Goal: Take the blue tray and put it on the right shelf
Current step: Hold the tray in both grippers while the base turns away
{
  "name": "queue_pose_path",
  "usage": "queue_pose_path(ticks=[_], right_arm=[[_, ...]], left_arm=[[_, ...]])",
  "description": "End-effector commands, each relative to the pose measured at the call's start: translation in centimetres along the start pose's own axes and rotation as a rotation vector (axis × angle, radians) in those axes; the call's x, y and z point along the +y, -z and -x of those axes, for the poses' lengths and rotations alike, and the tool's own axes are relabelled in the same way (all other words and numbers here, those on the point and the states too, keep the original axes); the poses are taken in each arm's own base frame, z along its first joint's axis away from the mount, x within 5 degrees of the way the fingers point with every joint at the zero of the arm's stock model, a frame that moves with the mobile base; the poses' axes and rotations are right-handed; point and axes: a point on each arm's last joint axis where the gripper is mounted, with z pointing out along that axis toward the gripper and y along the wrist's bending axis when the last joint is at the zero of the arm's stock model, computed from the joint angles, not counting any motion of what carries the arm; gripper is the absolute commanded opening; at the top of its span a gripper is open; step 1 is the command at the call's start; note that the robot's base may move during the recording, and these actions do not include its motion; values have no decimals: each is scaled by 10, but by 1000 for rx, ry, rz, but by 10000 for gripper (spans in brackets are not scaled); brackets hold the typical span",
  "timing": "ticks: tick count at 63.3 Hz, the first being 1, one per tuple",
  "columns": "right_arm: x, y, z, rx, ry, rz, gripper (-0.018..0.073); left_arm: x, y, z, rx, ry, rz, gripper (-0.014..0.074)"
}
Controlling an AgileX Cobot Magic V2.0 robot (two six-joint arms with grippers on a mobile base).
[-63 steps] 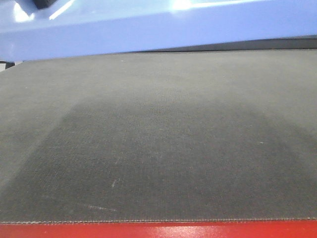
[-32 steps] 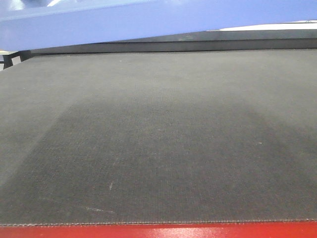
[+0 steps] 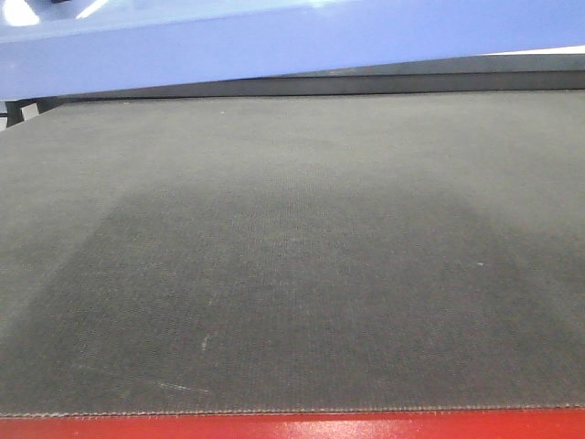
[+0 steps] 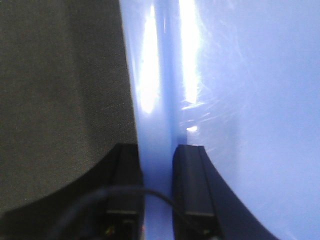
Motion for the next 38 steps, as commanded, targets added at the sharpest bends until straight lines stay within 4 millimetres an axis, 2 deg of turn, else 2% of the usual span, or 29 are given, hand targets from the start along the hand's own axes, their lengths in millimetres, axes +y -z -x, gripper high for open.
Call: queue_pose_path(ticks=[1, 38], right_arm=[[-3, 18, 9, -113, 58, -29, 57], [-3, 17, 9, -112, 58, -29, 56]], left_arm=[[5, 17, -3, -6, -52, 50, -48], [5, 17, -3, -5, -51, 48, -48]])
